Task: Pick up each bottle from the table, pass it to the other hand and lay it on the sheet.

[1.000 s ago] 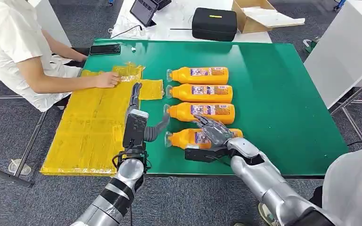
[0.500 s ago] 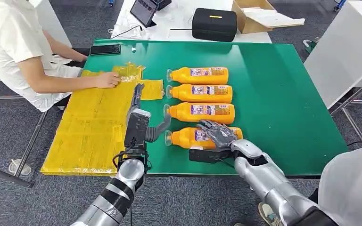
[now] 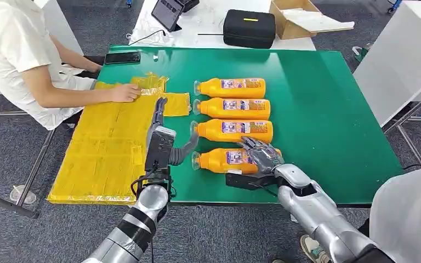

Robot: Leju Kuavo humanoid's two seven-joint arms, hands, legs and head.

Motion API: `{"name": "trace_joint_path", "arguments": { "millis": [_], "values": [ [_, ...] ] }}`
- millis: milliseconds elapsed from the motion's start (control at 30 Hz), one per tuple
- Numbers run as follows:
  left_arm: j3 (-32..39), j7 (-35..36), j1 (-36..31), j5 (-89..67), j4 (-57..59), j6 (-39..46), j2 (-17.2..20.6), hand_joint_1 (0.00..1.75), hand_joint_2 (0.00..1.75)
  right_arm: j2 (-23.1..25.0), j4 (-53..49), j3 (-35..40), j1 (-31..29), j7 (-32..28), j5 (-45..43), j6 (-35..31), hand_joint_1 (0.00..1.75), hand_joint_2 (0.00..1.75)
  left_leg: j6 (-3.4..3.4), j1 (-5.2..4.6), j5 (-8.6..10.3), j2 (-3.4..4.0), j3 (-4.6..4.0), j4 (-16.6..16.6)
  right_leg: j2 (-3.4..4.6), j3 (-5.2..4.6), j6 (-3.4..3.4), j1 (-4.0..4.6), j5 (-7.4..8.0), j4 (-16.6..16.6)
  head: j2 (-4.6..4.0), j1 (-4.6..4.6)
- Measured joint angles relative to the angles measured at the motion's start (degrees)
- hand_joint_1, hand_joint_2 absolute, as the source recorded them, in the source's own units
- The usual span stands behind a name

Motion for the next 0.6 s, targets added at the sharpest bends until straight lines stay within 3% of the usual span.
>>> {"name": "trace_joint_path", "arguments": {
  "millis": [200, 600],
  "values": [
    [-0.02, -0.18, -0.01, 0.15, 0.00, -0.02, 0.00, 0.00, 1.75, -1.57, 0.79, -1.13, -0.24, 0.09, -2.47, 5.35, 1.75, 1.75, 0.02, 0.00, -0.03, 0.00, 0.24, 0.00, 0.00, 0.18, -0.01, 0.00, -0.02, -0.03, -0.02, 0.00],
    [-0.48, -0.79, -0.03, 1.03, 0.09, -0.48, 0.00, 0.00, 1.75, -4.09, 3.45, -2.73, -0.42, -1.86, -7.30, 8.81, 1.75, 1.75, 0.12, 0.00, -0.10, -0.12, 0.83, 0.00, -0.05, 0.80, 0.01, 0.01, -0.06, -0.15, -0.02, 0.00]
  ]
}}
